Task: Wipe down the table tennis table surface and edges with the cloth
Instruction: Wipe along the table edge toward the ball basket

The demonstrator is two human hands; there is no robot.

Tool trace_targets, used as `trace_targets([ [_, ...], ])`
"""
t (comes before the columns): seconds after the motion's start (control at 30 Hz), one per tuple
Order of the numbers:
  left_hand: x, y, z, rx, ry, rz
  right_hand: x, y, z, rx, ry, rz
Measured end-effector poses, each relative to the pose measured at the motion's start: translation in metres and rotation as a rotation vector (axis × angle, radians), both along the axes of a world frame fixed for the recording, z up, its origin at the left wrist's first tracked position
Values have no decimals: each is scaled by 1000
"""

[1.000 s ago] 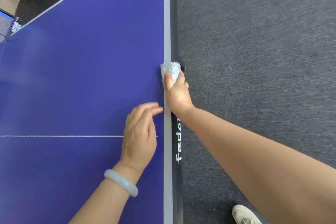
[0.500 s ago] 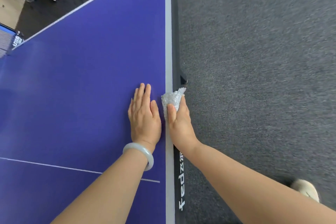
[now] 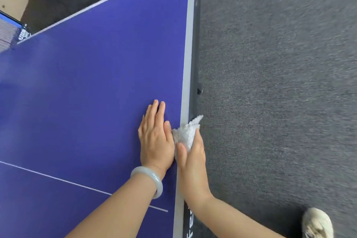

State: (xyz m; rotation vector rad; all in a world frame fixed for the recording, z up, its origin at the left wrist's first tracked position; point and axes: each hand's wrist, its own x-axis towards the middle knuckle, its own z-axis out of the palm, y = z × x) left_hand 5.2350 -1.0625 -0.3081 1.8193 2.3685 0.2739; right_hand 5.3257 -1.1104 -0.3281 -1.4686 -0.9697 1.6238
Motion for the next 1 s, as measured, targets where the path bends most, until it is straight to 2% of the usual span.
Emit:
trace_targets([
  [0.1, -1, 1, 1, -4, 3, 5, -2, 23, -3, -20, -28, 3],
  [0.2, -1, 2, 0, 6, 9, 1, -3, 109, -1, -141, -31, -23],
  [0.3, -1, 0, -1, 0, 20, -10, 0, 161, -1, -125, -33, -29],
  [0.37, -3, -1, -2, -11, 23, -3, -3, 139, -1, -114, -26, -27],
  [0.5, -1, 1, -1, -20, 4, 2, -5, 34, 2, -91, -43, -77],
  [0.57, -1, 0, 0, -21, 8, -12, -5, 17, 1, -87, -39, -67],
  [0.67, -3, -2, -1, -40, 34, -5, -5, 48, 0, -112, -67, -17],
  [0.83, 1, -1, -2, -49, 115, -35, -2, 160, 5, -142, -105, -72],
  [1.0, 2, -2, -4, -72, 181, -45, -3, 168, 3, -86, -186, -62],
])
